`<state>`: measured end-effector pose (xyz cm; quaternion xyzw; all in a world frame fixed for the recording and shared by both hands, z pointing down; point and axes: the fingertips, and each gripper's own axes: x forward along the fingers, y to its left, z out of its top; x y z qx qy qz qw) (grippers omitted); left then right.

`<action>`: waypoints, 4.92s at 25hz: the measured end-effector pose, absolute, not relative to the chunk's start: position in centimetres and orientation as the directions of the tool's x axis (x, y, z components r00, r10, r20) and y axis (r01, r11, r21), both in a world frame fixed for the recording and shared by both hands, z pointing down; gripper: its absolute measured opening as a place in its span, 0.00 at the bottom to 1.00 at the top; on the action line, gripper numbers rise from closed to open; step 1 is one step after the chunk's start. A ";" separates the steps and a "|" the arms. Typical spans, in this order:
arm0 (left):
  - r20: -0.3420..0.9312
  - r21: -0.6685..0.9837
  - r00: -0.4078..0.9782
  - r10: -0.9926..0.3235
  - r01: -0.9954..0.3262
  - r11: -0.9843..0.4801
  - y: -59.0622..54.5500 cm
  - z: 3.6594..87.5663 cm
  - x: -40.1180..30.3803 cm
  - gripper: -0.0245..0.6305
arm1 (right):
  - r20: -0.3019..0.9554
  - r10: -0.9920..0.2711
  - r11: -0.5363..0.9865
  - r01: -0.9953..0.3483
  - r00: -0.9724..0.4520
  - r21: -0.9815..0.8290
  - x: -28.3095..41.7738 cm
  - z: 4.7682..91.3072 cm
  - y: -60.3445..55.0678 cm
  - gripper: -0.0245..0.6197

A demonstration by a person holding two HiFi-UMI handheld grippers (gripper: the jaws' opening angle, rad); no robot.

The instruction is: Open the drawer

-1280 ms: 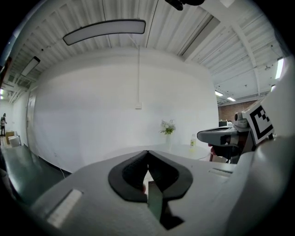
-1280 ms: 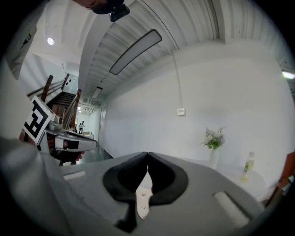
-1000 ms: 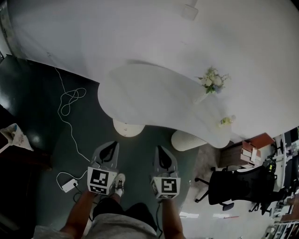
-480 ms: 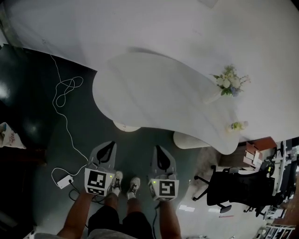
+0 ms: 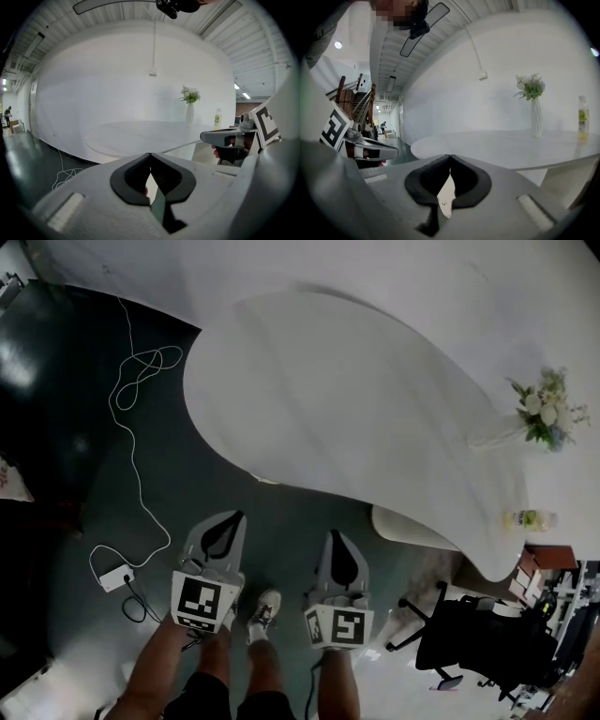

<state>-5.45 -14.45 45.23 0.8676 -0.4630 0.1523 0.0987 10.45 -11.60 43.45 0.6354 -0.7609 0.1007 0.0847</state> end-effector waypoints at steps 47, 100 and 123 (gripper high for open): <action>0.350 -0.003 0.481 -0.804 -0.857 -0.515 -26.2 66.7 -1.5 0.35 | 0.293 -0.927 0.232 -0.972 -0.234 -0.043 11.8 64.4 -15.7 0.04; 0.380 -0.013 0.458 -0.804 -0.866 -0.499 -12.0 67.2 -7.0 0.20 | 0.302 -0.925 0.233 -0.972 -0.231 -0.028 9.7 63.1 -9.8 0.04; 0.411 0.006 0.449 -0.793 -0.872 -0.490 -5.6 67.7 -9.7 0.20 | 0.318 -0.921 0.226 -0.973 -0.226 -0.038 8.5 63.0 -6.7 0.04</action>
